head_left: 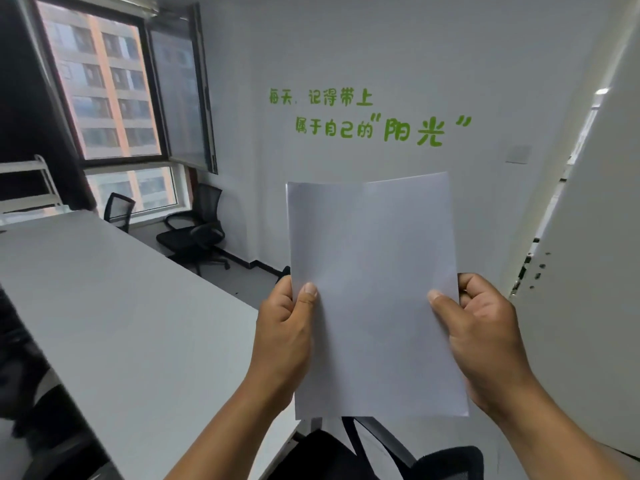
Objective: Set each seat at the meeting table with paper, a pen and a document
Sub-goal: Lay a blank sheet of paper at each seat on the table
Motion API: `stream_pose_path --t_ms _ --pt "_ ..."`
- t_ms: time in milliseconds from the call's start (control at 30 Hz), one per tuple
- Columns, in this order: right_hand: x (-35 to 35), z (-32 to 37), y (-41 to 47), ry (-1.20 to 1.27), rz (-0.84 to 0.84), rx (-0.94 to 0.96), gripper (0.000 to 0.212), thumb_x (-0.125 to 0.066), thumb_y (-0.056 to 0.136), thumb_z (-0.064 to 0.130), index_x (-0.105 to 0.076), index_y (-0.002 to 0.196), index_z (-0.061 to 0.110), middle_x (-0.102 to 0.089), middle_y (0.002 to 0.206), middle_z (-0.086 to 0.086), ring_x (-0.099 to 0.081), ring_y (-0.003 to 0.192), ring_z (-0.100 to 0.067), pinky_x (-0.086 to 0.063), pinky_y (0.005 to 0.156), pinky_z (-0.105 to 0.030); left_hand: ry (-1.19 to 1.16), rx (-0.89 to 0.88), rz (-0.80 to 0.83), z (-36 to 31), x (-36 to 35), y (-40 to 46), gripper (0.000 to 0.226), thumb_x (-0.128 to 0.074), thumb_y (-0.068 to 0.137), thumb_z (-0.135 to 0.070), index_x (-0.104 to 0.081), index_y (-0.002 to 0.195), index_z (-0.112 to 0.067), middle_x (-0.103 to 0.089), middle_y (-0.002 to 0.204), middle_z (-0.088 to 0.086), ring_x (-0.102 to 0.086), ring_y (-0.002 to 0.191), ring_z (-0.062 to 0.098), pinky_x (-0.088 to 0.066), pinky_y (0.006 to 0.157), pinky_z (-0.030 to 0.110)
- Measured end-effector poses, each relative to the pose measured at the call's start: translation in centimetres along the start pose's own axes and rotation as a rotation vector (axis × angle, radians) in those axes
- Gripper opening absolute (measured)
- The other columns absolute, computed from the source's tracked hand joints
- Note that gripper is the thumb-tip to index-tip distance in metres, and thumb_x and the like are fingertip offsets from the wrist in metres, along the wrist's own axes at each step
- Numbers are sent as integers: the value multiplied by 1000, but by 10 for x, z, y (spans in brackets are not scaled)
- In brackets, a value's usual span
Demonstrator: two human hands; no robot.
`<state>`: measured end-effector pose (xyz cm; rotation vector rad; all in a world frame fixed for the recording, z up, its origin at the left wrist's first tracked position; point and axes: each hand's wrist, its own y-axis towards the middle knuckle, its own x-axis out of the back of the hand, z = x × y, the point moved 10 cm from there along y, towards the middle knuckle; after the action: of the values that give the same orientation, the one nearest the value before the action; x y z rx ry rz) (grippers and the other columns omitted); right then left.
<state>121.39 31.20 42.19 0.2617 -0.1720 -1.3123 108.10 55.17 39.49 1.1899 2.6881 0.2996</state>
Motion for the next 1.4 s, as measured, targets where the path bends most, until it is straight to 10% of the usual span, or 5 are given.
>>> stream_pose_path --t_ms 833,1100,1400 --pt "-230 -200 67 34 777 -350 5 -65 104 9 -68 106 13 -82 94 -12 -80 81 -32 -66 73 -47 -11 327 -751 150 127 -33 30 -49 117 -30 -71 117 -10 -83 113 10 -79 111 38 -62 100 60" --pt "-265 -263 43 -150 836 -410 9 -66 102 11 -71 102 18 -83 94 -6 -81 88 -36 -65 85 -61 -57 488 -761 228 159 -52 28 -47 117 -29 -71 123 -17 -83 116 7 -80 109 34 -60 102 62" --pt "-283 -350 40 -335 925 -425 12 -65 101 13 -73 99 22 -79 87 8 -78 77 -21 -62 73 -45 19 677 -716 306 162 -59 24 -49 114 -23 -70 126 -27 -83 118 -6 -81 106 20 -63 102 54"
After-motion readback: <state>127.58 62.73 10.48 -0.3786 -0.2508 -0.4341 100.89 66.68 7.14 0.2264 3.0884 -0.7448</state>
